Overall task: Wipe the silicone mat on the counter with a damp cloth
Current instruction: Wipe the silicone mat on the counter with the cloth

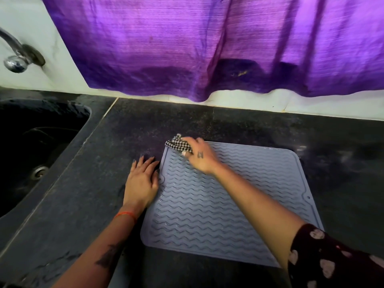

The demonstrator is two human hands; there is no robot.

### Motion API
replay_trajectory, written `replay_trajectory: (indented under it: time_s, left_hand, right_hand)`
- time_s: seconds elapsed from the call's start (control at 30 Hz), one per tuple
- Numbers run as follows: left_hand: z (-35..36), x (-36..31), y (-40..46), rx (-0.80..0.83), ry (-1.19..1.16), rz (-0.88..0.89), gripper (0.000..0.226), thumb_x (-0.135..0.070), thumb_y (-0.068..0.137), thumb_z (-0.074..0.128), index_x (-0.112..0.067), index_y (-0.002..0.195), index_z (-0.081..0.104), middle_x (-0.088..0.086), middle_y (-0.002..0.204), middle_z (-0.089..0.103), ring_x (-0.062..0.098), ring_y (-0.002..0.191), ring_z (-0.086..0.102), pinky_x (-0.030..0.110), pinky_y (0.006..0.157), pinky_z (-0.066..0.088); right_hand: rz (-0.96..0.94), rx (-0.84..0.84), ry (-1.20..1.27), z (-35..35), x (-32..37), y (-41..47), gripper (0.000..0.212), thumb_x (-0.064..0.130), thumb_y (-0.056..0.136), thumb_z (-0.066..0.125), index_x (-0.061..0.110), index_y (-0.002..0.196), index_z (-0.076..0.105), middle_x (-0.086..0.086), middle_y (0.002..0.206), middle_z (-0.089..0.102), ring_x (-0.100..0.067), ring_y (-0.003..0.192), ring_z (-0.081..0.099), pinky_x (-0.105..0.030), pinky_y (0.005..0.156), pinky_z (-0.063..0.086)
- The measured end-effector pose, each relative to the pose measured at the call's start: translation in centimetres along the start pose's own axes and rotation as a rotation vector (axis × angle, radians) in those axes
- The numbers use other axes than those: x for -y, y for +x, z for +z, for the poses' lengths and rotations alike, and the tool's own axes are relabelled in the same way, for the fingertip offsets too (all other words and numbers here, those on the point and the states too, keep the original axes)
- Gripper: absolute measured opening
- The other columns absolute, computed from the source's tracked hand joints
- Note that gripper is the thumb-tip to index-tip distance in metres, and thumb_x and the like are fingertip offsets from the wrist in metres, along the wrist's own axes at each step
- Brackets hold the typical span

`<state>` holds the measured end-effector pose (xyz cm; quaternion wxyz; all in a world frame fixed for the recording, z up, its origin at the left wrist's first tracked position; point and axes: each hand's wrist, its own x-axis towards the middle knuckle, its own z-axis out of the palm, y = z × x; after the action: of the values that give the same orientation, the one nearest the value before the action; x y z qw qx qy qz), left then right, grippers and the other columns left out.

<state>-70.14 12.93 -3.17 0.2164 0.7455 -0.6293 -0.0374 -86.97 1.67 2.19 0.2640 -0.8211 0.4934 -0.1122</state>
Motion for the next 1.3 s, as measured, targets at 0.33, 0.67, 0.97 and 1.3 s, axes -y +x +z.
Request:
replay_trajectory:
  time_s: [0.33,0.67,0.97,1.3]
  left_hand:
    - [0.0,-0.1,0.0,0.009,0.004,-0.001,0.058,-0.038,0.086,0.026,-0.010,0.122,0.060,0.009,0.135,0.053,0.030,0.136,0.034,0.039,0.116,0.015]
    - [0.0,0.0,0.1,0.006,0.018,0.016,0.060,-0.038,0.084,0.026,-0.008,0.123,0.060,0.011,0.135,0.053,0.034,0.135,0.035,0.043,0.115,0.018]
    - [-0.1,0.0,0.1,0.010,0.021,0.003,0.060,-0.036,0.083,0.026,-0.007,0.127,0.055,0.013,0.134,0.054,0.034,0.134,0.035,0.042,0.115,0.017]
    - [-0.2,-0.1,0.0,0.001,-0.002,0.009,0.051,-0.022,0.084,0.034,-0.003,0.128,0.053,0.017,0.132,0.054,0.036,0.133,0.036,0.045,0.115,0.018]
  right_hand:
    - [-0.106,-0.067,-0.334,1.5,0.8,-0.3,0.067,0.005,0.084,0.055,0.035,0.140,0.032,-0.003,0.136,0.039,-0.030,0.117,0.037,-0.043,0.094,0.038]
    - [-0.100,-0.042,-0.168,-0.3,-0.4,0.6,0.059,0.006,0.091,0.051,0.038,0.137,0.036,0.000,0.138,0.045,-0.027,0.114,0.042,-0.030,0.076,0.037]
    - [-0.251,0.024,-0.292,1.0,0.8,-2.7,0.063,0.001,0.088,0.044,0.042,0.136,0.038,0.003,0.146,0.039,-0.026,0.118,0.040,-0.039,0.089,0.034]
    - [-0.159,-0.031,-0.139,1.3,0.6,-4.8,0.062,0.001,0.087,0.049,0.038,0.136,0.039,-0.001,0.137,0.050,-0.029,0.114,0.049,-0.037,0.087,0.041]
